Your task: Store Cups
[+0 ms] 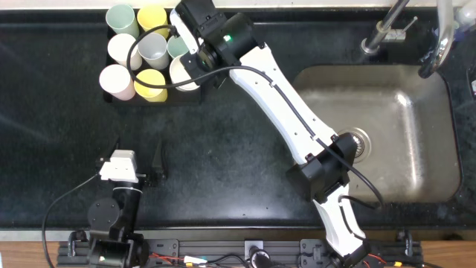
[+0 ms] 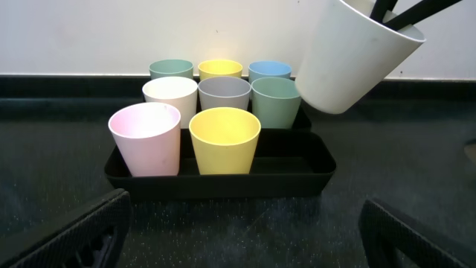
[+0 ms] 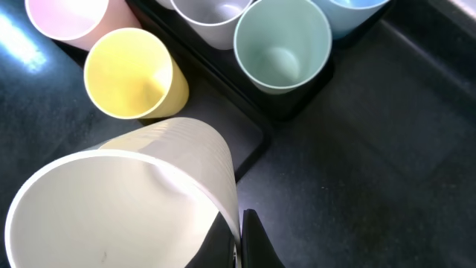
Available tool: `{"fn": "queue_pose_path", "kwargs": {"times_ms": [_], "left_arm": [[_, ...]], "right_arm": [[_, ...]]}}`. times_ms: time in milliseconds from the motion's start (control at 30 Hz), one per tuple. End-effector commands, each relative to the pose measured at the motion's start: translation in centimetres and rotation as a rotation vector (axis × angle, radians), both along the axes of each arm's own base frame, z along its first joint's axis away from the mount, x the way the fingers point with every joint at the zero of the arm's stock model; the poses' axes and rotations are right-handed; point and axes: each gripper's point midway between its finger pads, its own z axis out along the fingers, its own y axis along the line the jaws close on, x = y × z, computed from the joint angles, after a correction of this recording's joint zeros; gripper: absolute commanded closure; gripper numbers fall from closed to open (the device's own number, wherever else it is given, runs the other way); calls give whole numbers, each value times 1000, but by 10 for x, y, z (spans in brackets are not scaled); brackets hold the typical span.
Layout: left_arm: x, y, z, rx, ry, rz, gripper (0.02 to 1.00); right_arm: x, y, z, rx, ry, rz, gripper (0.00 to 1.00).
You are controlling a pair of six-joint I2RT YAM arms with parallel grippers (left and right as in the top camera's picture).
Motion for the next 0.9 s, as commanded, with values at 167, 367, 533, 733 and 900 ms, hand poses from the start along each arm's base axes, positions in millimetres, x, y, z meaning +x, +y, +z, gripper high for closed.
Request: {"fn": "queue_pose_path", "kwargs": {"times_ms": [167,367,533,733,900], "left_arm": [[0,-1,0,20,-7,-9,18],[0,-1,0,20,-7,-9,18],[0,-1,0,20,-7,-9,18],[0,-1,0,20,-7,-9,18],[0,-1,0,20,-7,-9,18]], "right_arm": [[8,4,-14,-36,-13,-10,956],[9,8,-20,-35,-6,-3,958],[13,11,-31,-47,-4,-2,956],[20,6,-48,-101,-12,-21,958],[21,7,-57,-112,-2,-18,956]]}}
